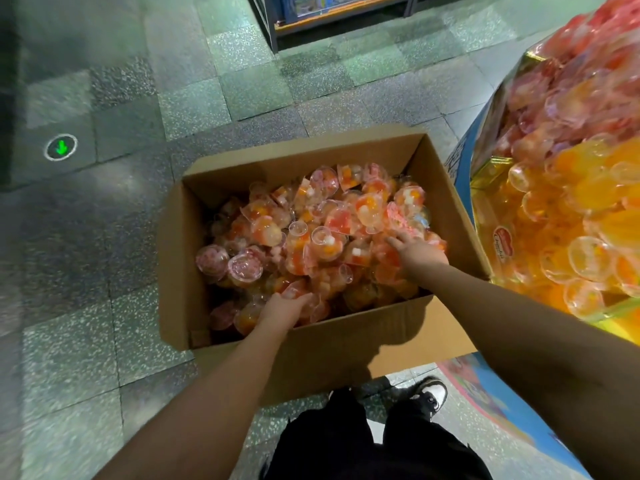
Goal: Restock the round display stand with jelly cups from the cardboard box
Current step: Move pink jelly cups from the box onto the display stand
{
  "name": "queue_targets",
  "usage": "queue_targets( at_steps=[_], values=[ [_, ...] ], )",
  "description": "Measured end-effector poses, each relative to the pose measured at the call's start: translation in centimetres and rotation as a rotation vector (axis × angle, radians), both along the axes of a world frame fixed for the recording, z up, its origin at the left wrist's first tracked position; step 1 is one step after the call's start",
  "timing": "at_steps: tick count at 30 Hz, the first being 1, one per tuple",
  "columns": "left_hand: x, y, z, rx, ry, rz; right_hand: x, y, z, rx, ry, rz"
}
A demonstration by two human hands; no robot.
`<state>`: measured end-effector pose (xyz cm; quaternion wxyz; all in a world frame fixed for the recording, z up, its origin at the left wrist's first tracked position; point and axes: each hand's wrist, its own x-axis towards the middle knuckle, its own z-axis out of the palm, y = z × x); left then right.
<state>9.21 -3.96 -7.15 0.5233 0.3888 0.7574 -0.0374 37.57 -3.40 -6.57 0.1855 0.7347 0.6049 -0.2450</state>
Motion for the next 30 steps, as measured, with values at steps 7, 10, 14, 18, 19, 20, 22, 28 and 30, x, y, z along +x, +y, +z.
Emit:
queue_targets(
  at_steps=[7, 10, 14, 18, 19, 20, 22, 28, 30],
  values=[
    [1.0, -1.7, 4.7, 0.240, -0.256, 0.063, 1.2, -5.2, 3.7, 0.332, 0.446, -0.411],
    [3.6, -2.7, 8.3, 0.286, -0.469, -0.011, 1.9, -9.7, 6.0, 0.374, 0.856, -0.787],
    [9.6, -4.6, 11.5, 0.243, -0.756, -0.132, 4.1, -16.2, 6.8, 0.379, 1.112, -1.149],
    [16.6, -6.8, 13.2, 0.118, -0.897, -0.170, 8.4, -21.6, 7.9, 0.415, 1.188, -1.252],
    [18.4, -7.4, 13.5, 0.094, -0.906, -0.210, 9.7, -22.9, 8.3, 0.426, 1.165, -1.247],
    [20.2, -8.0, 13.7, 0.069, -0.920, -0.245, 10.9, -24.2, 8.6, 0.444, 1.157, -1.244],
    [23.8, -9.3, 14.1, 0.007, -0.962, -0.287, 13.3, -26.8, 9.3, 0.487, 1.201, -1.326],
    [34.1, -13.3, 13.5, -0.202, -0.997, -0.388, 19.1, -34.3, 8.2, 0.624, 1.236, -1.587],
    [37.2, -14.4, 12.4, -0.207, -0.989, -0.441, 20.9, -36.4, 7.1, 0.652, 1.244, -1.667]
  ],
)
